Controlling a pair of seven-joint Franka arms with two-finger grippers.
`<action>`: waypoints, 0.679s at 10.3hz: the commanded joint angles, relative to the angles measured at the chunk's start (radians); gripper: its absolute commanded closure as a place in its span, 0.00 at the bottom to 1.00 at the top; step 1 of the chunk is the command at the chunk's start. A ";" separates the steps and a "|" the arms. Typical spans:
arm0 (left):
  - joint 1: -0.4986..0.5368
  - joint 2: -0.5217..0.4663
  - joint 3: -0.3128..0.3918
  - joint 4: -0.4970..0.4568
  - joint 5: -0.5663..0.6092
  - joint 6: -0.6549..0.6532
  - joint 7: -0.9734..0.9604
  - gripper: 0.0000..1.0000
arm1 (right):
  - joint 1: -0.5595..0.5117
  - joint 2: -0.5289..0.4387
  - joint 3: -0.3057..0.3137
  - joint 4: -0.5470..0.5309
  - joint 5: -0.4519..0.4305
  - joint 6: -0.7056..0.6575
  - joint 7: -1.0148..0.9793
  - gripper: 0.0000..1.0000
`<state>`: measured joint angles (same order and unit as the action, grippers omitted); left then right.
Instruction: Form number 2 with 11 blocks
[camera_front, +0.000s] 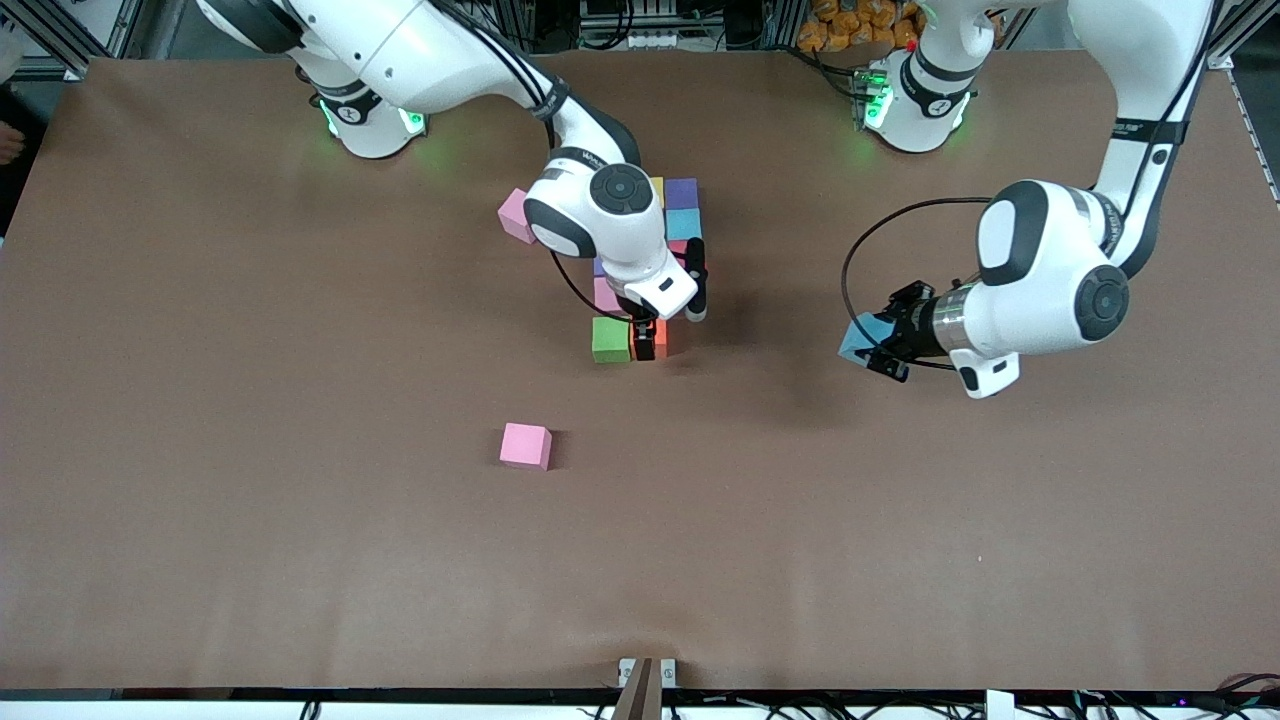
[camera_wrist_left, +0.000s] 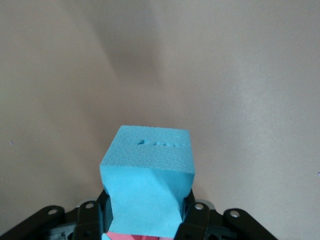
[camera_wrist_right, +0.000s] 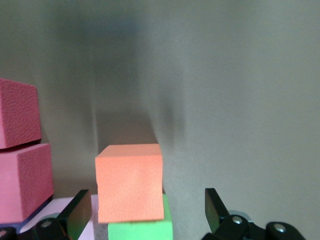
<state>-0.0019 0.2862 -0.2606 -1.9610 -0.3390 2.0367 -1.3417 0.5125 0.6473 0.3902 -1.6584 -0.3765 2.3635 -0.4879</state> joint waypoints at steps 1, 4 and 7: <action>-0.051 0.051 0.004 0.047 -0.014 0.042 -0.107 0.72 | -0.017 -0.076 0.018 -0.037 0.043 -0.052 -0.003 0.00; -0.130 0.108 0.007 0.048 0.003 0.181 -0.311 0.72 | -0.023 -0.234 0.019 -0.044 0.187 -0.264 0.008 0.00; -0.203 0.148 0.009 0.050 0.012 0.259 -0.426 0.72 | -0.145 -0.377 0.010 -0.041 0.229 -0.392 0.022 0.00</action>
<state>-0.1643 0.4085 -0.2597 -1.9329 -0.3386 2.2678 -1.6986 0.4540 0.3583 0.3941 -1.6577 -0.1767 1.9979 -0.4635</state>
